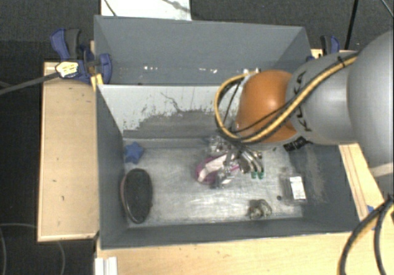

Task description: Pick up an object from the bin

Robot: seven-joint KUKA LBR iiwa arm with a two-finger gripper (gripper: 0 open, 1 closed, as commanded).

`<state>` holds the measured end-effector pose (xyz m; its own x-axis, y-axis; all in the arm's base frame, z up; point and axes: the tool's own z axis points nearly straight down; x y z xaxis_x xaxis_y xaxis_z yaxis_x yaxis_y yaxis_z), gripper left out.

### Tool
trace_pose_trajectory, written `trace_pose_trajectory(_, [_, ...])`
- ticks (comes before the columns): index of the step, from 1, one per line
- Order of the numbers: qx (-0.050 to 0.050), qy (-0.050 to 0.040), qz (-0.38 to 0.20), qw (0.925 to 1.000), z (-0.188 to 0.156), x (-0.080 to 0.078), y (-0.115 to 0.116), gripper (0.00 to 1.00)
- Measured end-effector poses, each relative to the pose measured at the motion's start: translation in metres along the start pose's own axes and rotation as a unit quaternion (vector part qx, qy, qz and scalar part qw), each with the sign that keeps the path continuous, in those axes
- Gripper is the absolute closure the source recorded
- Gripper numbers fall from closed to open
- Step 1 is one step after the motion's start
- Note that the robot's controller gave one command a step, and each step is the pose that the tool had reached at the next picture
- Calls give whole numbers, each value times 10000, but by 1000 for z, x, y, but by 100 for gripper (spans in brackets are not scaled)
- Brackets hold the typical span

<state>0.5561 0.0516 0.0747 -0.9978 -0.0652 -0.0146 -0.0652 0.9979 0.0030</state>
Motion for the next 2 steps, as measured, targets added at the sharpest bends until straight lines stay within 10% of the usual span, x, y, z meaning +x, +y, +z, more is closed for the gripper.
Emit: trace_pose_trajectory(2, [11, 18, 174, 9998, -225, -17, 11, 100])
